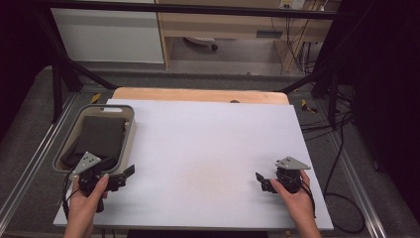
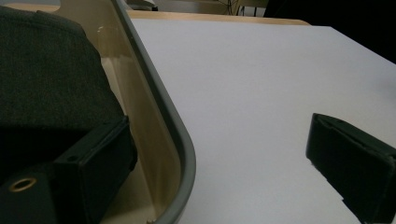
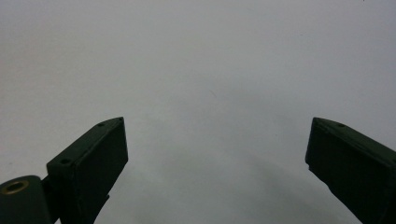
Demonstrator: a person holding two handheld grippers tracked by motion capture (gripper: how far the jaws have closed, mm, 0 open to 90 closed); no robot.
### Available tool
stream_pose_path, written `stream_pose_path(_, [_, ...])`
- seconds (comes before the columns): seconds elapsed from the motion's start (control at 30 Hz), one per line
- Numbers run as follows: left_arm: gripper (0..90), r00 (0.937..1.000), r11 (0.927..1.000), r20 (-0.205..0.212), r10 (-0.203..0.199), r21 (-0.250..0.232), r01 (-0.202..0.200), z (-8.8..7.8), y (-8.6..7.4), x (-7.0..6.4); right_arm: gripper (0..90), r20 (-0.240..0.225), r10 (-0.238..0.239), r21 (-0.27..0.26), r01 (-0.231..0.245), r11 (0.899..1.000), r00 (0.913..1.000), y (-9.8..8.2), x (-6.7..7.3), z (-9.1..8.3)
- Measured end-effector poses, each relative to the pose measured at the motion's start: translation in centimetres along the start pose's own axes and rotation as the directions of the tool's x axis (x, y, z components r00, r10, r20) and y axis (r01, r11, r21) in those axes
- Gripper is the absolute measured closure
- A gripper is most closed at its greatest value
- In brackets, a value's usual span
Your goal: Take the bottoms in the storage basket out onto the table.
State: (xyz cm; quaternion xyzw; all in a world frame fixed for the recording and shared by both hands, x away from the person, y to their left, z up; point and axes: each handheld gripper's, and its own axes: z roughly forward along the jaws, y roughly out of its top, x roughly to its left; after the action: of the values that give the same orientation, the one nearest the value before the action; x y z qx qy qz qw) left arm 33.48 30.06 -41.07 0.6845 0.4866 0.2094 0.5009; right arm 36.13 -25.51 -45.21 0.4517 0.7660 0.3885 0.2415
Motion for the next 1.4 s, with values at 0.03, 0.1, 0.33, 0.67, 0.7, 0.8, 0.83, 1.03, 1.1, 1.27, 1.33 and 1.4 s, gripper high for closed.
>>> stream_pose_path(0.03, [7.0,1.0,1.0,0.001,-0.002,-0.007,0.002,-0.1,0.0,0.0,6.4,0.003,-0.004,0.0,0.004,1.0,1.0,0.0,0.0,0.0])
stream_pose_path(0.1, [7.0,1.0,0.9999,-0.003,-0.003,-0.016,0.003,-0.3,0.1,-0.1,6.3,0.006,0.002,-0.003,-0.002,1.0,1.0,0.0,0.0,0.0])
stream_pose_path(0.33, [6.0,0.9997,0.9988,-0.024,0.003,-0.049,-0.004,-1.2,0.7,-0.4,5.0,0.003,-0.011,0.0,0.011,1.0,0.9999,-0.1,0.2,-0.3])
stream_pose_path(0.67, [8.2,0.9998,0.9992,-0.013,-0.014,-0.038,0.013,-1.2,2.6,-2.0,4.9,-0.014,-0.013,-0.007,0.013,1.0,0.9998,0.0,0.5,0.0])
stream_pose_path(0.7, [9.2,1.0,0.9997,-0.007,0.0,-0.023,0.0,-1.2,3.0,-2.2,5.1,-0.015,-0.011,-0.01,0.011,1.0,0.9998,0.0,0.5,-0.1])
stream_pose_path(0.8, [12.1,0.998,0.9981,-0.027,0.058,0.025,-0.057,-1.0,4.2,-2.5,7.3,-0.007,0.024,-0.033,-0.025,0.999,0.9997,0.2,0.8,-0.3])
stream_pose_path(0.83, [12.0,0.9982,0.998,-0.017,0.057,0.028,-0.057,-0.9,4.6,-2.3,7.2,-0.007,0.026,-0.036,-0.027,0.999,0.9996,0.3,0.9,-0.4])
stream_pose_path(1.03, [12.0,0.9986,0.9953,0.012,0.051,0.081,-0.052,-0.3,6.7,-1.3,7.1,-0.005,0.0,-0.007,0.0,1.0,1.0,0.3,0.9,-0.3])
stream_pose_path(1.1, [11.9,0.9978,0.9943,0.001,0.066,0.084,-0.066,-0.1,7.2,-1.1,7.6,-0.002,-0.002,0.0,0.002,1.0,1.0,0.3,0.9,-0.3])
stream_pose_path(1.27, [10.4,0.9965,0.9936,-0.015,0.082,0.08,-0.081,0.5,8.6,0.0,7.6,0.002,-0.003,0.004,0.003,1.0,1.0,0.3,0.9,-0.3])
stream_pose_path(1.33, [10.4,0.9974,0.9949,-0.018,0.07,0.075,-0.068,0.8,9.0,0.8,7.5,0.0,0.001,0.003,-0.001,1.0,1.0,0.3,1.0,-0.3])
stream_pose_path(1.4, [10.6,0.9974,0.9949,-0.029,0.067,0.077,-0.064,1.0,9.5,1.6,7.6,0.002,-0.008,0.011,0.008,1.0,1.0,0.3,1.2,-0.2])
